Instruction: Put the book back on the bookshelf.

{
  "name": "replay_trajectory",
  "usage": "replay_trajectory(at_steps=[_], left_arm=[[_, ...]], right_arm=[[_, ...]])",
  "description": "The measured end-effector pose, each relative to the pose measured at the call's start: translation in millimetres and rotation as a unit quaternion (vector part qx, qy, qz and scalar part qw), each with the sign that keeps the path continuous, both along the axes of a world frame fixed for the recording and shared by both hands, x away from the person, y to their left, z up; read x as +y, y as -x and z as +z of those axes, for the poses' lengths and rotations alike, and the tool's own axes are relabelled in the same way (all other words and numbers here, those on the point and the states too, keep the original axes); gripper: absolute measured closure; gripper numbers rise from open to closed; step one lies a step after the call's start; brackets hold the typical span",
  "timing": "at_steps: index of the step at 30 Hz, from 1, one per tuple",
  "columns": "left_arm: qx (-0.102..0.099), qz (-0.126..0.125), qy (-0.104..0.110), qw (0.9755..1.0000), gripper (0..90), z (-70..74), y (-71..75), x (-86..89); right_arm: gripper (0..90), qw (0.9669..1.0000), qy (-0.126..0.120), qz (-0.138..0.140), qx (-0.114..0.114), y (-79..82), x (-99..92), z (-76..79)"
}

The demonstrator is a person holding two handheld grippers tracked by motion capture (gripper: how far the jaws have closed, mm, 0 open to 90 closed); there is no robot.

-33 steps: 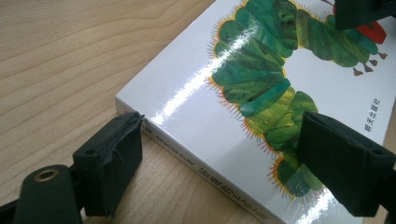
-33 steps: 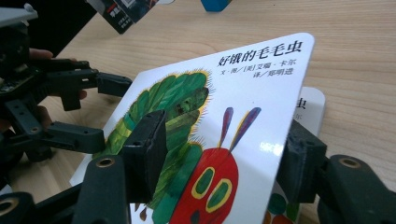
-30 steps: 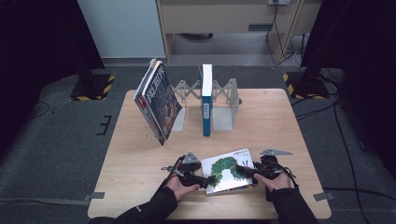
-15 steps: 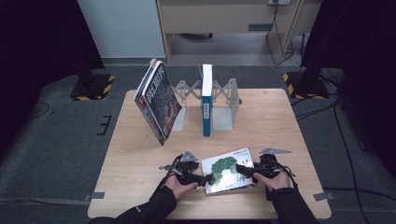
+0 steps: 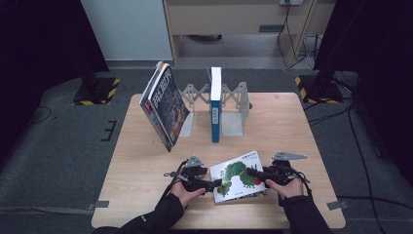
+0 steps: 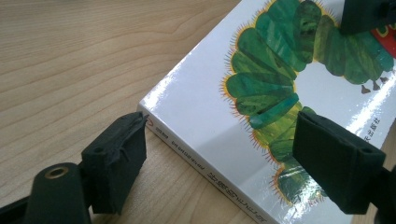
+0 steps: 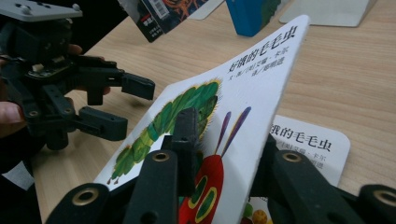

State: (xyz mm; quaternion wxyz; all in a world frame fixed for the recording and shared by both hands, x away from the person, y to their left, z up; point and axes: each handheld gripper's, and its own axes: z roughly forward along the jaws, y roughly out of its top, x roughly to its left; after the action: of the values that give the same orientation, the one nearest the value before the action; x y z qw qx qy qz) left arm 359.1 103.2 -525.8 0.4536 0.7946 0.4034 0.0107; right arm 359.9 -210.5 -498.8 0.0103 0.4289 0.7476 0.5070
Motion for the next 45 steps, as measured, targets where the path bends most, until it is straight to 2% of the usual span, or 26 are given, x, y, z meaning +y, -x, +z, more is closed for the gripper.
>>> replay_trajectory(at_steps=[4, 9, 17, 21, 23, 28, 32, 36, 39, 45], left_arm=[[0.004, -0.002, 0.001, 1.0, 15.9, -0.7, 0.2, -0.9], [0.01, -0.003, 0.006, 0.9999, 15.1, -1.5, 0.2, -2.1], [0.021, -0.015, 0.015, 0.9996, 14.0, -5.0, -0.1, -5.8], [0.036, -0.024, 0.04, 0.9983, 11.3, -9.9, -2.4, -8.3], [0.031, -0.031, 0.05, 0.9978, 8.9, -12.4, -3.7, -10.4], [0.026, -0.034, 0.057, 0.9975, 8.3, -14.1, -4.8, -11.6], [0.023, -0.033, 0.053, 0.9978, 10.4, -14.0, -5.1, -11.2], [0.02, -0.033, 0.048, 0.9981, 13.1, -13.7, -5.2, -10.8], [0.02, -0.033, 0.047, 0.9982, 13.6, -13.6, -5.2, -10.8], [0.015, -0.036, 0.041, 0.9984, 15.9, -13.1, -5.2, -10.1]], right_arm=[[75.4, 0.9999, -0.003, 0.007, -0.01, 1.7, -0.3, 4.5], [79.5, 0.9997, -0.017, 0.009, -0.015, 3.1, -2.6, 9.1], [82.9, 0.9983, -0.041, 0.021, -0.036, 5.8, -5.0, 17.2], [83.1, 0.998, -0.049, 0.022, -0.035, 6.1, -5.7, 18.1], [83.0, 0.9979, -0.05, 0.023, -0.035, 5.9, -6.1, 17.7], [81.8, 0.9983, -0.049, 0.014, -0.028, 5.6, -8.7, 15.0], [76.9, 0.9991, -0.034, 0.002, -0.024, 5.3, -9.2, 11.0], [67.0, 0.9996, 0.008, -0.014, -0.023, 5.2, -6.4, 4.3], [59.0, 0.9985, 0.049, -0.021, -0.015, 4.0, -1.8, -3.5], [49.1, 0.9972, 0.071, -0.024, -0.001, 2.6, 2.3, -10.8]])
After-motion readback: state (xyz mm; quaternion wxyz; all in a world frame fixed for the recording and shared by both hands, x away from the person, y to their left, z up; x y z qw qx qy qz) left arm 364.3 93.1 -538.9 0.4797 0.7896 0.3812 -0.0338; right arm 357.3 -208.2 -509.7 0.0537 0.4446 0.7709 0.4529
